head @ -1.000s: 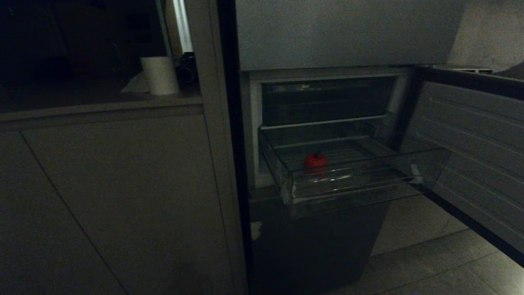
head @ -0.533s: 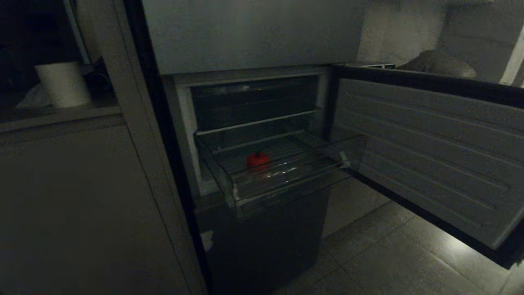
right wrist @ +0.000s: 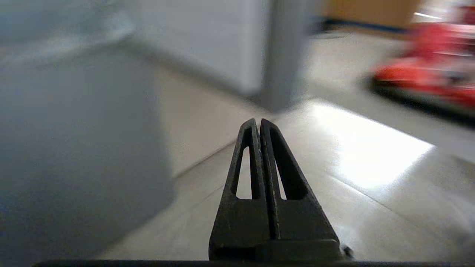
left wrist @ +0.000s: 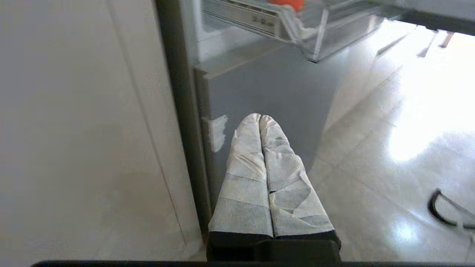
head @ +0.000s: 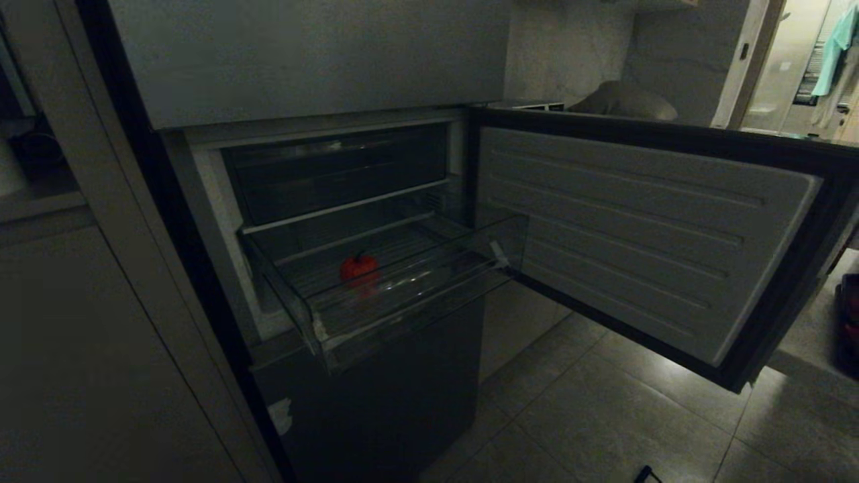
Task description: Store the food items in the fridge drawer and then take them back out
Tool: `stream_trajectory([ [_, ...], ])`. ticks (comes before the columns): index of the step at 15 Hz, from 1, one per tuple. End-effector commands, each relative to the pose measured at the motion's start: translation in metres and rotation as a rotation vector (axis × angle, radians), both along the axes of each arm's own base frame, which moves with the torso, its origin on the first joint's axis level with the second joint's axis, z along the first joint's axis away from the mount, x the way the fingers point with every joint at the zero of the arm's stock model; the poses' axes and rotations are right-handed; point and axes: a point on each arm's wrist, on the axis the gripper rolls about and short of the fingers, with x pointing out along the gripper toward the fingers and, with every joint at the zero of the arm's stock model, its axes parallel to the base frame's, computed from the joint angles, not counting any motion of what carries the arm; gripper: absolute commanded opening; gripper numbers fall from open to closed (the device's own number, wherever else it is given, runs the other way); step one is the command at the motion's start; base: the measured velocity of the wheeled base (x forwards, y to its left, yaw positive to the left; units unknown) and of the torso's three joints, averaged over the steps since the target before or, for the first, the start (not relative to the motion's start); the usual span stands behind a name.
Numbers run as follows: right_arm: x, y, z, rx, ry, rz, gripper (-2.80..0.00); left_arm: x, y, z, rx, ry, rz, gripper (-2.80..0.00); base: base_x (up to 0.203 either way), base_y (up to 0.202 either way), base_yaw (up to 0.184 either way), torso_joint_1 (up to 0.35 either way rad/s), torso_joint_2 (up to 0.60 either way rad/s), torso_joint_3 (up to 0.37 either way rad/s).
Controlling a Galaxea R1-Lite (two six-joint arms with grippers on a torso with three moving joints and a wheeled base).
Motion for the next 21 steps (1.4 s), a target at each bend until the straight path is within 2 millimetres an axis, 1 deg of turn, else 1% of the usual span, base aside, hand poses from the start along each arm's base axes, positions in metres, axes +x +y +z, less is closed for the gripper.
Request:
stream_trajectory([
  [1, 0.017, -0.003, 0.038, 0.042, 0.078, -0.172, -2.8, 0.0, 0.0, 0.0, -0.001, 0.001, 0.001, -2.8, 0.0, 0.0, 0.0, 0.0, 0.0, 0.0],
  [3, 0.044, -0.007, 0.059, 0.072, 0.181, -0.317, -2.8, 0.0, 0.0, 0.0, 0.0, 0.001, 0.001, -2.8, 0.0, 0.0, 0.0, 0.0, 0.0, 0.0],
  [4, 0.062, -0.012, 0.066, 0.088, 0.254, -0.391, -2.8, 0.0, 0.0, 0.0, -0.001, 0.001, 0.001, -2.8, 0.0, 0.0, 0.0, 0.0, 0.0, 0.0],
  [5, 0.081, -0.021, 0.071, 0.114, 0.311, -0.466, -2.8, 0.0, 0.0, 0.0, -0.001, 0.001, 0.001, -2.8, 0.0, 0.0, 0.0, 0.0, 0.0, 0.0],
  [7, 0.115, -0.05, 0.081, 0.177, 0.363, -0.569, -2.8, 0.0, 0.0, 0.0, -0.001, 0.001, 0.001, -2.8, 0.0, 0.0, 0.0, 0.0, 0.0, 0.0],
  [9, 0.149, -0.083, 0.09, 0.22, 0.379, -0.6, -2.8, 0.0, 0.0, 0.0, 0.0, 0.001, 0.001, -2.8, 0.0, 0.0, 0.0, 0.0, 0.0, 0.0],
  [11, 0.18, -0.115, 0.09, 0.245, 0.397, -0.606, -2.8, 0.0, 0.0, 0.0, -0.001, 0.001, 0.001, -2.8, 0.0, 0.0, 0.0, 0.0, 0.0, 0.0],
  [13, 0.206, -0.144, 0.084, 0.249, 0.402, -0.584, -2.8, 0.0, 0.0, 0.0, -0.001, 0.001, 0.001, -2.8, 0.0, 0.0, 0.0, 0.0, 0.0, 0.0],
  [17, 0.252, -0.192, 0.071, 0.246, 0.39, -0.516, -2.8, 0.0, 0.0, 0.0, 0.0, 0.001, 0.001, -2.8, 0.0, 0.0, 0.0, 0.0, 0.0, 0.0],
  [18, 0.264, -0.203, 0.067, 0.241, 0.387, -0.498, -1.14, 0.0, 0.0, 0.0, 0.001, 0.001, 0.001, -2.8, 0.0, 0.0, 0.0, 0.0, 0.0, 0.0],
  [19, 0.275, -0.214, 0.064, 0.231, 0.376, -0.484, 0.0, 0.0, 0.0, 0.0, 0.001, 0.001, 0.001, -2.8, 0.0, 0.0, 0.0, 0.0, 0.0, 0.0],
  [21, 0.292, -0.23, 0.059, 0.213, 0.352, -0.469, 0.0, 0.0, 0.0, 0.0, -0.001, 0.001, 0.001, -2.8, 0.0, 0.0, 0.0, 0.0, 0.0, 0.0],
])
